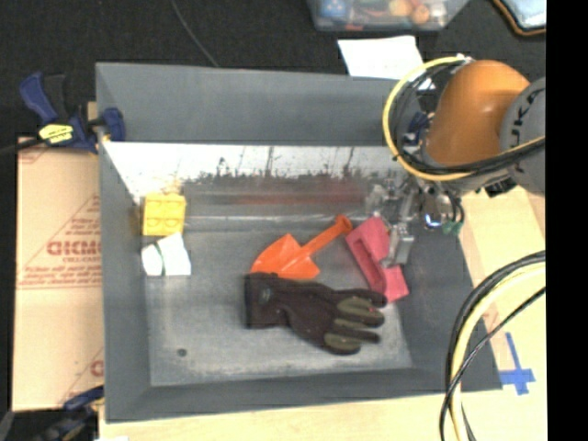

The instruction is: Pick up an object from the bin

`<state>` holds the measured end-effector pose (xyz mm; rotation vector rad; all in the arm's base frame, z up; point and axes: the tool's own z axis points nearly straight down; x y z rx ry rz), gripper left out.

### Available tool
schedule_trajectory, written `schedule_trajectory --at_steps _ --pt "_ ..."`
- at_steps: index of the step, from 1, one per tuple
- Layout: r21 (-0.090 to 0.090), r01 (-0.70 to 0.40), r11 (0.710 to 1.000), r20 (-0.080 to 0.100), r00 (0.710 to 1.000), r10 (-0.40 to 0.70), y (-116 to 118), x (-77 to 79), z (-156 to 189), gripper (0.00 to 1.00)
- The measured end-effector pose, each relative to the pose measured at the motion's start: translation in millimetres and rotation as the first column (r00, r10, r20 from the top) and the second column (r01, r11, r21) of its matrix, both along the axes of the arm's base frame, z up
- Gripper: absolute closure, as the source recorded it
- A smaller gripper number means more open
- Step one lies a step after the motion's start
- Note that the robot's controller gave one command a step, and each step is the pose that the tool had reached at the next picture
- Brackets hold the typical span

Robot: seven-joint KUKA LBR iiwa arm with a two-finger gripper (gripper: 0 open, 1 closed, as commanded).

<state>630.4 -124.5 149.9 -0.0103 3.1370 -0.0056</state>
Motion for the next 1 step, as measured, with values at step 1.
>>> schedule_trajectory --at_steps 1 --pt "0.0 0.0 1.0 0.0 1.0 0.0 0.0 0.0 0.0 0.0"
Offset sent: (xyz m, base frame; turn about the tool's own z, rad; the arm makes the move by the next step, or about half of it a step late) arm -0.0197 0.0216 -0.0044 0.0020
